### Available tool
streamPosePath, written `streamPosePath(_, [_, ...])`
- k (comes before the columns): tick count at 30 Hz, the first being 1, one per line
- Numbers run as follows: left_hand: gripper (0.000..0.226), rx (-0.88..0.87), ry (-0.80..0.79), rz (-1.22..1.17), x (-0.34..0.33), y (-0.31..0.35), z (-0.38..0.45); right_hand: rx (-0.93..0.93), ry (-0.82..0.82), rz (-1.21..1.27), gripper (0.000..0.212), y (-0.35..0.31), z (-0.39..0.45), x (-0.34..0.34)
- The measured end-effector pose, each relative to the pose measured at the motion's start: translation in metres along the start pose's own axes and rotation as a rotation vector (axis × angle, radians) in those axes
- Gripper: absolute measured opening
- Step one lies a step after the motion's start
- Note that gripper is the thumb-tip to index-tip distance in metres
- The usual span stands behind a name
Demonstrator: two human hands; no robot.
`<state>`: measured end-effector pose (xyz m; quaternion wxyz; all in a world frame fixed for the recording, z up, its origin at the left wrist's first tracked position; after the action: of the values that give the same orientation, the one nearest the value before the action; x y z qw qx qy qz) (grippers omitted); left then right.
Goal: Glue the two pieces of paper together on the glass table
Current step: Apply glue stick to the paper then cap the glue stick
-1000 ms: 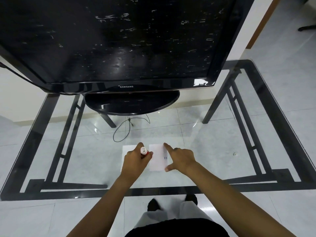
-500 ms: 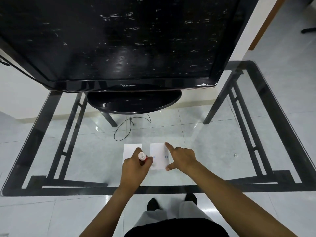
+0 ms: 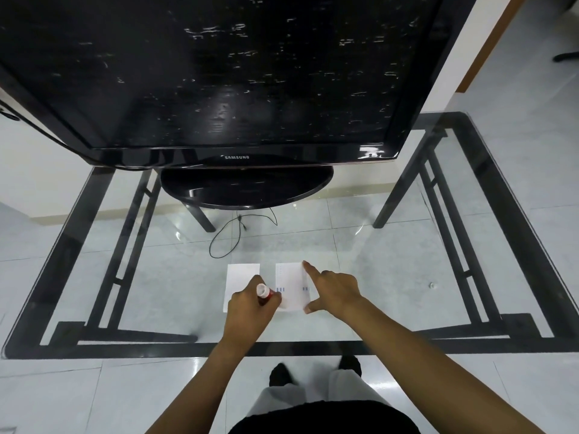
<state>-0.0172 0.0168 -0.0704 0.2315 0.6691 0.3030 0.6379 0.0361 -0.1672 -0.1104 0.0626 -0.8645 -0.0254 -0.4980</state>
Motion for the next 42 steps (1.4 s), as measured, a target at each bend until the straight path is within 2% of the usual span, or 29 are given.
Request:
streamPosePath(6, [0.021, 0.073, -0.003, -0.048, 0.008, -0.012, 0.0, 0.018, 0.019, -0.082, 0.108, -0.004, -0.002, 0.005])
streamPosePath(8, [0.015, 0.196, 0.03, -0.263, 0.012, -0.015, 0.0, 0.034, 0.039, -0.1, 0.104, -0.007, -0.003, 0.006])
streamPosePath(11, [0.014, 0.482, 0.18, -0.728, 0.019, -0.027, -0.002, 0.067, 0.09, -0.129, 0.103, -0.01, -0.004, 0.009])
streamPosePath(14, [0.019, 0.648, 0.204, -0.942, 0.023, -0.036, -0.006, 0.097, 0.178, -0.158, 0.111, -0.012, -0.006, 0.013])
streamPosePath(16, [0.02, 0.702, 0.173, -1.04, 0.021, -0.037, -0.009, 0.127, 0.18, -0.137, 0.096, -0.016, -0.012, 0.014])
streamPosePath(17, [0.02, 0.724, 0.162, -1.1, 0.019, -0.037, -0.011, 0.115, 0.156, -0.01, 0.078, -0.017, -0.016, 0.014])
streamPosePath(18, [0.019, 0.745, 0.153, -1.163, 0.018, -0.037, -0.013, 0.06, 0.138, 0.275, 0.053, -0.017, -0.021, 0.017])
streamPosePath(19, [0.019, 0.762, 0.142, -1.224, 0.016, -0.035, -0.015, -0.062, 0.096, 0.692, 0.028, -0.015, -0.027, 0.02])
streamPosePath(20, [0.019, 0.775, 0.129, -1.273, 0.014, -0.034, -0.017, -0.198, 0.013, 1.143, 0.012, -0.015, -0.031, 0.019])
streamPosePath(22, [0.019, 0.786, 0.096, -1.327, 0.01, -0.028, -0.02, -0.403, -0.179, 1.785, 0.014, -0.029, -0.038, 0.012])
streamPosePath(24, [0.019, 0.774, 0.067, -1.339, 0.006, -0.019, -0.022, -0.434, -0.301, 1.981, 0.022, -0.047, -0.042, 0.011])
streamPosePath(27, [0.02, 0.711, 0.053, -1.292, 0.006, -0.009, -0.023, -0.371, -0.317, 1.976, 0.035, -0.069, -0.05, 0.017])
streamPosePath(31, [0.02, 0.568, 0.027, -1.2, 0.016, -0.002, -0.019, -0.303, -0.163, 1.839, 0.038, -0.069, -0.052, 0.024])
streamPosePath(34, [0.019, 0.512, 0.016, -1.195, 0.021, 0.002, -0.016, -0.273, -0.118, 1.791, 0.041, -0.07, -0.056, 0.025])
streamPosePath(39, [0.019, 0.43, -0.035, -1.208, 0.022, 0.007, -0.016, -0.268, -0.1, 1.812, 0.046, -0.076, -0.065, 0.023])
streamPosePath(42, [0.02, 0.351, -0.106, -1.179, 0.026, 0.009, -0.018, -0.303, -0.128, 1.919, 0.048, -0.073, -0.068, 0.024])
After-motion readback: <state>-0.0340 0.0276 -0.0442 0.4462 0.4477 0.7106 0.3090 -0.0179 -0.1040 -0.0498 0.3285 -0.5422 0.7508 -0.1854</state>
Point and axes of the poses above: each hand's wrist, its own z-axis towards the middle knuckle, its own x-axis out of the back of the hand, y = z × x, the point moved 5 cm from there along z, towards the middle knuckle, and after that the axes turned 9 degrees about -x, right-handed, at the moved point
